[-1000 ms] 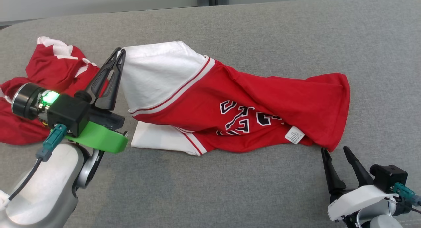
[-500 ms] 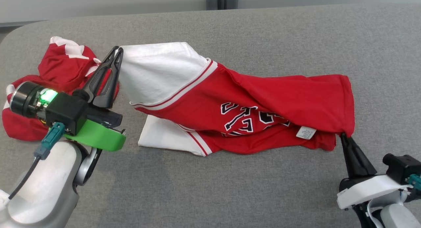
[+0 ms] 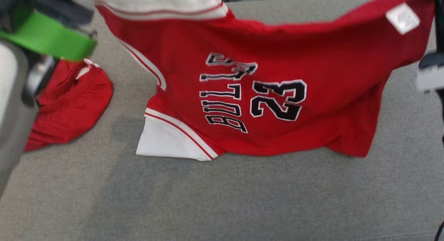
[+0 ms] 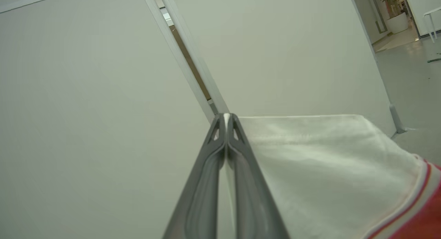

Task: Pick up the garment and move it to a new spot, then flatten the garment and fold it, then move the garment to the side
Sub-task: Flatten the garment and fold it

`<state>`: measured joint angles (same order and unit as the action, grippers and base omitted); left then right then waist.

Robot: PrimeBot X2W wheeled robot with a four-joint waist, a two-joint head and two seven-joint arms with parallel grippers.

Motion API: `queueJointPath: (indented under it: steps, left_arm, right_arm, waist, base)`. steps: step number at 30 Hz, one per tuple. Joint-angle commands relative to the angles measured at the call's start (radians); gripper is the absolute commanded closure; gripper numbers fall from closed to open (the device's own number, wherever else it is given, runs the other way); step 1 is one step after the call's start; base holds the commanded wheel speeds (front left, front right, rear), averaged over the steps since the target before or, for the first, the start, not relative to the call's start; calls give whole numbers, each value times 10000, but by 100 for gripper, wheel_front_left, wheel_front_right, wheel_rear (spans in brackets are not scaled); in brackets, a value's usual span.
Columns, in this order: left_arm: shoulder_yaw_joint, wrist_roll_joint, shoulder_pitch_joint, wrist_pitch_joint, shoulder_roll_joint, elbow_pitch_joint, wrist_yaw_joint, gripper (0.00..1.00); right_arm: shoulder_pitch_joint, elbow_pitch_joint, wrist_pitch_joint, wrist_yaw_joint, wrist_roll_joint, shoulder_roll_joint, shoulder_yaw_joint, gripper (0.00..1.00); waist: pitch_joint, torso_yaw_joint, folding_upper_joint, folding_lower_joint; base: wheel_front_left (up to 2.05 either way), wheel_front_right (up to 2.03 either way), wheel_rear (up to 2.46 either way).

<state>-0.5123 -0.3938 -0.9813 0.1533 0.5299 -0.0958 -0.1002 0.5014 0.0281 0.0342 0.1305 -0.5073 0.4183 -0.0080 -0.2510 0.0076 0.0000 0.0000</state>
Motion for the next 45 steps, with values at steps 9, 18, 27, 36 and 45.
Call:
queueJointPath:
  steps: [9,18,27,36,45]
  left_arm:
    - [-638,965,-5949,547,-630,-3420,-275,100]
    - [-188,2421,-8862,1108,-995,-3995,242,100]
    - [1306,1940,-5589,1107,-1171,-1562,9,100]
    - [2424,1320,-938,1109,-1584,-128,-284,100]
    - [2243,557,3423,1109,-911,601,-285,100]
  right_arm:
    - [6920,-3307,-197,-3,468,373,1421,100]
    - [10371,-5912,1260,-3,982,421,2143,100]
    - [9890,-7353,2104,-3,571,835,3237,100]
    - [7484,-7231,2309,-3,-284,1187,2959,100]
    - [2777,-4865,2311,-5,-422,1185,1262,100]
  waist:
    - [-3071,38,0,0]
    - [-4314,-34,0,0]
    - [-4598,697,0,0]
    - [-3507,928,0,0]
    - [-1829,613,0,0]
  base:
    - [0,0,0]
    - [0,0,0]
    - [0,0,0]
    - [0,0,0]
    - [0,0,0]
